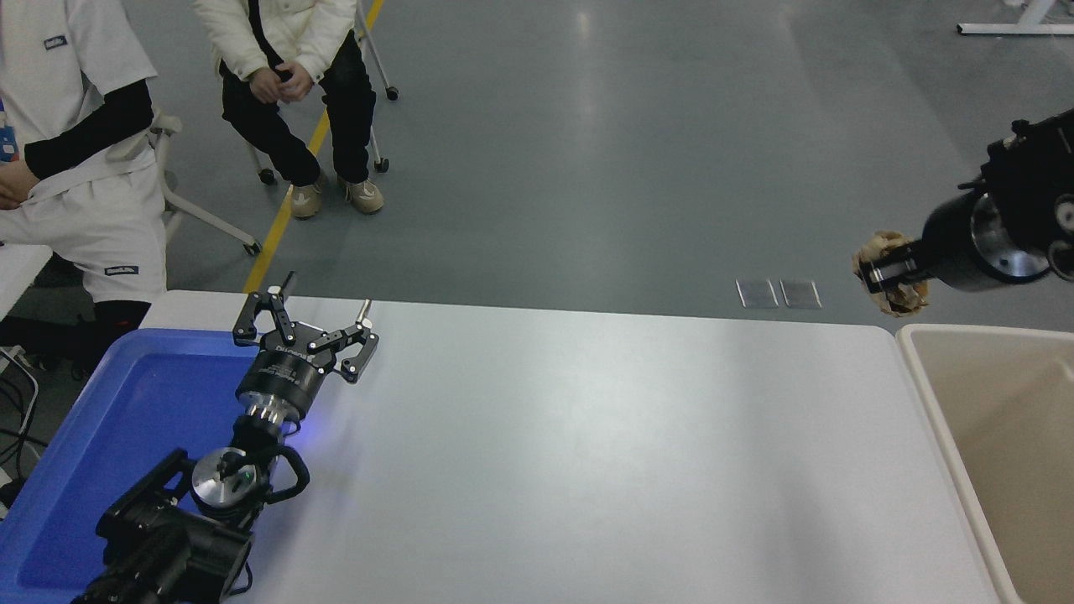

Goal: Pick up paper ball place in dustbin

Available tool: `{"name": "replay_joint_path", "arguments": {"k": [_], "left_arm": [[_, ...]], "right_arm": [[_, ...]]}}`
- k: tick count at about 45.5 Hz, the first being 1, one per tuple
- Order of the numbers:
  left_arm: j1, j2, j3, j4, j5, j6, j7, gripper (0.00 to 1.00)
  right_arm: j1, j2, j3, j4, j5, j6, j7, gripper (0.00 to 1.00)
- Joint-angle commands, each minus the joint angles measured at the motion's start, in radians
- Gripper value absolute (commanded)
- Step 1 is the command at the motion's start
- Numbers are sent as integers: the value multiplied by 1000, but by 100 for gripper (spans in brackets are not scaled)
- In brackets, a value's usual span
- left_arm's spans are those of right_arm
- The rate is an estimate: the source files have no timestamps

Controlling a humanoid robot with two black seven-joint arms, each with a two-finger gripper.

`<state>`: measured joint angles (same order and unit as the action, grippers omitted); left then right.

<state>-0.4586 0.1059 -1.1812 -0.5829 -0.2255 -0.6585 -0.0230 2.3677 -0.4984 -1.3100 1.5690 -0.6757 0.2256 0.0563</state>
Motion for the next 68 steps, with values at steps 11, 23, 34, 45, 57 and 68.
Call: {"name": "replay_joint_path", "arguments": {"k": [11,23,34,45,57,68], "left_arm": [[0,0,0,0,0,0,0,99],[0,0,0,0,0,0,0,99],[0,0,0,0,0,0,0,99],[0,0,0,0,0,0,0,99],[0,0,0,0,0,0,0,99],[0,0,0,0,0,-1,0,99]], "right_arm": [[51,-51,-78,-10,7,35,-3,0],[-60,-183,-92,-116,45,-38,-9,0],[-376,-319,-84,-381,160,-150,-10,0],[-1003,-394,245,-825,364,-198,-9,0],[-1467,-290,664,-1198,397,-186,-10,0],[-1636,-151,869,-1421,397,-222,-12,0]]}}
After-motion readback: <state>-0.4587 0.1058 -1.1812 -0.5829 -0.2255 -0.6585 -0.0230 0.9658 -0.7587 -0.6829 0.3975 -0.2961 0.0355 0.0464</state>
